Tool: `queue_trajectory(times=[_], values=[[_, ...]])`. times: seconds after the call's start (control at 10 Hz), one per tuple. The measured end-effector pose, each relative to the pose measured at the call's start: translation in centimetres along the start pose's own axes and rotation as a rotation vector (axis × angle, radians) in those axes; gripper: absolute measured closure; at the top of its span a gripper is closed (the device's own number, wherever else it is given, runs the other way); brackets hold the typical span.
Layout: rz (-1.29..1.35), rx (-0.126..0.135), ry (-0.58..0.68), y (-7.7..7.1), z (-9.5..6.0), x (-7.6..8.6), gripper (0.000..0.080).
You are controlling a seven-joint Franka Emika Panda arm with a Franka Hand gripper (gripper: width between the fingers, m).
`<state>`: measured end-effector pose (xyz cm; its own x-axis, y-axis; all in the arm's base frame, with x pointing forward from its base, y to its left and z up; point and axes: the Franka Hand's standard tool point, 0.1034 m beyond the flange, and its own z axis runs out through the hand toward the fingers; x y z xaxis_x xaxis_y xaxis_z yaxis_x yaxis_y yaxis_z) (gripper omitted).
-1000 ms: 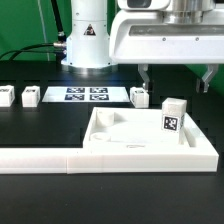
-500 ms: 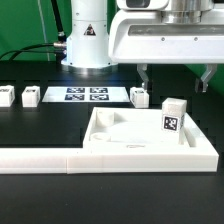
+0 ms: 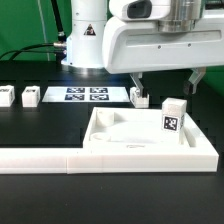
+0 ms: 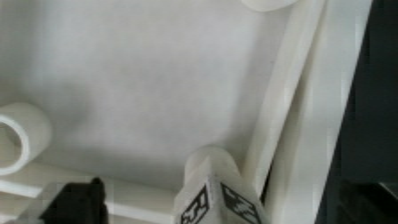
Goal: Assemble square table
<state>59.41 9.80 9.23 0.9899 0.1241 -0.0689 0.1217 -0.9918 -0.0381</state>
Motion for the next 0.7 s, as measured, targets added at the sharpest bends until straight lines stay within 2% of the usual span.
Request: queue_trajectory(times=[0.3, 0.4, 0.7], values=[[0.008, -0.001, -0.004, 0.1, 0.3, -0.1, 0.015], [0.022, -0.004, -0.004, 0.1, 0.8, -0.3, 0.015], [0.009, -0.004, 0.01, -0.8, 1.4, -3.7, 0.015]])
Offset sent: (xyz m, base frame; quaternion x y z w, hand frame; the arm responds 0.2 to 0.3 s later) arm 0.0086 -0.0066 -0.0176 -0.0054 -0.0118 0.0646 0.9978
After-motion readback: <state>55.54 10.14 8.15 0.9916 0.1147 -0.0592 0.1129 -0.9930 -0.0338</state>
